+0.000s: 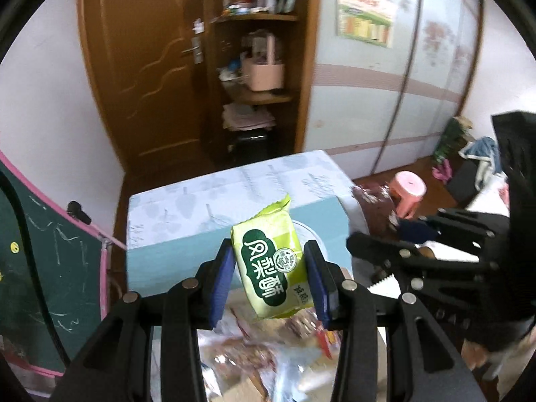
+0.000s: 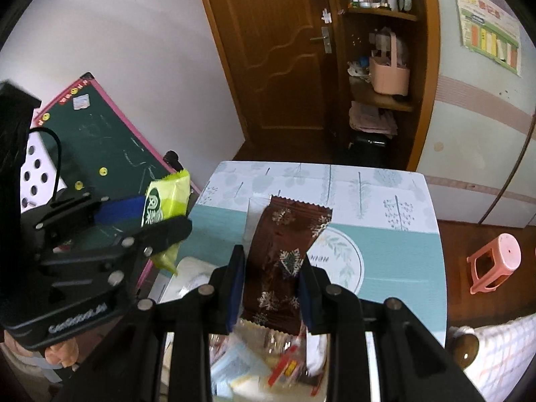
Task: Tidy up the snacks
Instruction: 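Lift both packets and carry them over the white tray, then release the green packet and brown wrapper into the white tray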
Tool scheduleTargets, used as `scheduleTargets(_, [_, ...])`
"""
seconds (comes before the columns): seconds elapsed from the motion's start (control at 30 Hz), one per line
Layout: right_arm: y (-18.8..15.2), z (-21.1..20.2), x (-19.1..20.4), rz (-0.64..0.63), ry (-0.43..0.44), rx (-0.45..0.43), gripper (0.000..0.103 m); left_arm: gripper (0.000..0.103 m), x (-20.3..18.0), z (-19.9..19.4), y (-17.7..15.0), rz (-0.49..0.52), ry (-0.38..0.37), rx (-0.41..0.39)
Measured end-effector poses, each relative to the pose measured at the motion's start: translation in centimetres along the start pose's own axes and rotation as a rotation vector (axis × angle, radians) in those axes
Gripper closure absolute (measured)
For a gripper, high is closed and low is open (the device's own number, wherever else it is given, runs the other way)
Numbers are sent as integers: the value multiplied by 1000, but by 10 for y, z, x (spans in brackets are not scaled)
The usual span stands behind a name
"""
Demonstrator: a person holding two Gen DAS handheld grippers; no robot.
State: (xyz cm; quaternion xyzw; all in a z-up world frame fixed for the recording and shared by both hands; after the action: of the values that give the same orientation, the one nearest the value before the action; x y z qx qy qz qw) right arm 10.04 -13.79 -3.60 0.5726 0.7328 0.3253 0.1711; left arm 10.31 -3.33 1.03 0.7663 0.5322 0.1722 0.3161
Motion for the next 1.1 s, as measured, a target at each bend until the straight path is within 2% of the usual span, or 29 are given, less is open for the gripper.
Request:
scheduleTargets(0.2, [-36,-28,8,10,22,-51,74,62,-14,-15,-42,19,22,-25])
scheduleTargets(0.37, [-61,-30,15,26,42,-54,74,62,-9,-7,-73,-60,23,-5])
scheduleTargets(0.47, [-75,-22,18,34,48,-35,74,62,-7,2,-90,-84,58,5])
scheduleTargets(0.63, [-90,-8,21,33,35,6,74,62,-7,13,-104,-89,88,36])
scheduleTargets(1.0, [-107,4,23,4,-10,43,72,61,-14,20,-105,-90,126,23])
scheduleTargets(1.07, [-109,4,23,-1,-20,47,71,50,-13,20,-106,-99,135,21])
scheduleTargets(1.1, [-110,4,23,-2,-19,47,68,41,-12,20,-106,-109,153,17])
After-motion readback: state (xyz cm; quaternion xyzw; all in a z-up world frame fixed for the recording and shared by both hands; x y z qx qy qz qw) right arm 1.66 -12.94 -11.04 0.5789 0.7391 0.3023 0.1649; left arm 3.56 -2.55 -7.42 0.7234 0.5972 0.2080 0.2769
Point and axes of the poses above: each gripper's, at about its wrist camera, not at the fingertips, and z roughly the way its jaws point, x to its left, y to its top, the point moved 4 cm from there along z, roughly the way its jaws point, and after that the axes turned 2 degrees about -z, right-handed, at the moved point
